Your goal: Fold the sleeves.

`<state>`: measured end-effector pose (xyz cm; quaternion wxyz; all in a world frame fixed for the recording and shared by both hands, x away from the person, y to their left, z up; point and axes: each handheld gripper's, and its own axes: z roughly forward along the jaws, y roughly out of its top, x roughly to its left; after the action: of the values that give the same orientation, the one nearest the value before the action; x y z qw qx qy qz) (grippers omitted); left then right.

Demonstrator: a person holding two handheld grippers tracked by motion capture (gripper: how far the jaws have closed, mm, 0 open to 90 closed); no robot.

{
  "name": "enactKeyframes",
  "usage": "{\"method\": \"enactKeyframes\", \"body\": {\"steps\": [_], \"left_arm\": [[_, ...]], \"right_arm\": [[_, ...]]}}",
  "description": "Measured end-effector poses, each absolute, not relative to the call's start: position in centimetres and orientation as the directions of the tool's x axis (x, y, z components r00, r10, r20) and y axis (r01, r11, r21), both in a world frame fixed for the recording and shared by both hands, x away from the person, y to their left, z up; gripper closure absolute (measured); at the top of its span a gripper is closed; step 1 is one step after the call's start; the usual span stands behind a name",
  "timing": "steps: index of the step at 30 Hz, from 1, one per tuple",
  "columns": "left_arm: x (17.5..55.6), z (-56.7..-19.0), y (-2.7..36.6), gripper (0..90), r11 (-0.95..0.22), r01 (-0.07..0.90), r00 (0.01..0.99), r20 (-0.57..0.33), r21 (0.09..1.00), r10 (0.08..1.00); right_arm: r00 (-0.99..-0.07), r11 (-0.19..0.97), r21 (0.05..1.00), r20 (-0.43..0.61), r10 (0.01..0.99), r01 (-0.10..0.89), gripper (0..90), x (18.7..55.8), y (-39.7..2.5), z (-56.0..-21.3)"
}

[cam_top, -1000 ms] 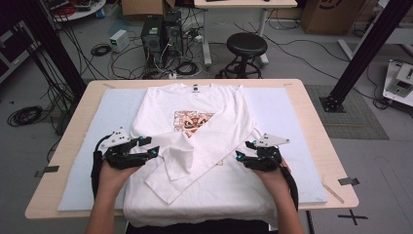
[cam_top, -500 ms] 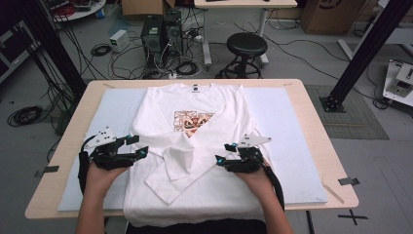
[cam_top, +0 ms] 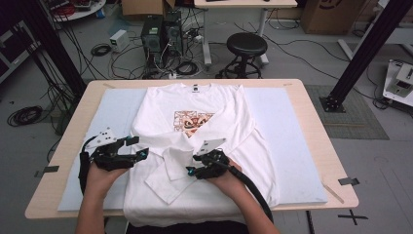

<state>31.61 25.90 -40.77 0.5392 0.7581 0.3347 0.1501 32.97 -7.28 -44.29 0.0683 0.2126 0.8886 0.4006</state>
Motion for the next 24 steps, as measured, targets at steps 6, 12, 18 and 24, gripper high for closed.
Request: {"method": "enactKeyframes", "body": {"steps": [6,12,18,24], "left_arm": [[31.7,-40.8,25.6,32.3,-0.206,0.344,0.733,-0.125,0.916,0.668],[31.6,-40.8,25.7,32.4,-0.204,0.342,0.731,-0.123,0.917,0.671],[31.6,-40.8,25.8,32.3,-0.199,0.347,0.728,-0.129,0.917,0.673],[31.6,-40.9,25.4,32.4,-0.211,0.347,0.734,-0.125,0.914,0.668]], "right_arm": [[-0.92,0.651,0.718,-0.041,0.39,0.244,87.7,32.3,-6.5,-44.4],[-0.916,0.631,0.741,-0.053,0.398,0.231,87.9,31.9,-8.0,-43.3],[-0.882,0.539,0.808,-0.052,0.468,0.238,88.0,31.5,-13.7,-40.0],[-0.841,0.496,0.828,-0.057,0.538,0.261,87.9,31.3,-17.9,-39.1]]}}
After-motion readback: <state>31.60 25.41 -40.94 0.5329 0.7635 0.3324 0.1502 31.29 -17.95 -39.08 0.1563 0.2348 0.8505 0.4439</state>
